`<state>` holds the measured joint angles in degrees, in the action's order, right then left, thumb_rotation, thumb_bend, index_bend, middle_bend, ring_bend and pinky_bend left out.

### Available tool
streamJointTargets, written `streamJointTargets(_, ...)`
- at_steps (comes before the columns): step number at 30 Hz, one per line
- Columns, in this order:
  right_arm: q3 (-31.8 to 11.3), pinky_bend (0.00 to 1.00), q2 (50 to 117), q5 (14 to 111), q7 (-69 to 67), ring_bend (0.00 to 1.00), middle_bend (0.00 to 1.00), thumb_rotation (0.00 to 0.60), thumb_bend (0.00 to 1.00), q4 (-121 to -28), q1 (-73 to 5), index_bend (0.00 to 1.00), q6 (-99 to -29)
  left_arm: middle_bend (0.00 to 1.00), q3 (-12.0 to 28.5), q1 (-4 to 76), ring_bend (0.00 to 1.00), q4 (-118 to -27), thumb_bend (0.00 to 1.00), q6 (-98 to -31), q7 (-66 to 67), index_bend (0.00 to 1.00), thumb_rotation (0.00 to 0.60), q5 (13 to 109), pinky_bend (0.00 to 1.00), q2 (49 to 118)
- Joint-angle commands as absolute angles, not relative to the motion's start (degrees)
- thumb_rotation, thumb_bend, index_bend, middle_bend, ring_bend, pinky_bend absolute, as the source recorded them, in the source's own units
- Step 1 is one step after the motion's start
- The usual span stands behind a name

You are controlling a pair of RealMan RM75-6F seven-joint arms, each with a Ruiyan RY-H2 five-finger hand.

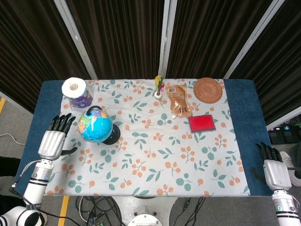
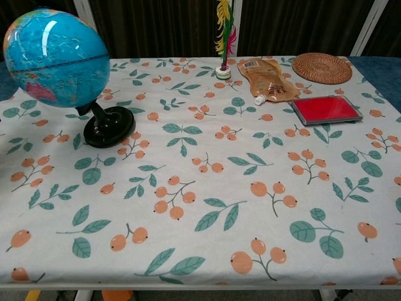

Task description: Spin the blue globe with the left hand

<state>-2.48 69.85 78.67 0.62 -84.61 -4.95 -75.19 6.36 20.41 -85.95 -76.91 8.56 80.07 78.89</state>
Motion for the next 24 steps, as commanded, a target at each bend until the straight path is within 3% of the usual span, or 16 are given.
streamJointTargets(1, -2.5, 0.00, 69.9, 78.6, 0.6, 0.00, 0.00, 0.600, 0.34, -84.6, -5.0, 0.00, -75.1, 0.00, 6.5, 19.8, 0.00, -85.6, 0.00, -77.8, 7.9, 0.02, 0.600, 79.9, 0.00, 78.6)
streamJointTargets(24, -2.4, 0.00, 69.7, 79.5, 1.7, 0.00, 0.00, 0.600, 0.34, -86.5, -5.1, 0.00, -75.9, 0.00, 2.5, 10.1, 0.00, -82.9, 0.00, -85.1, 6.2, 0.02, 0.600, 79.3, 0.00, 76.8)
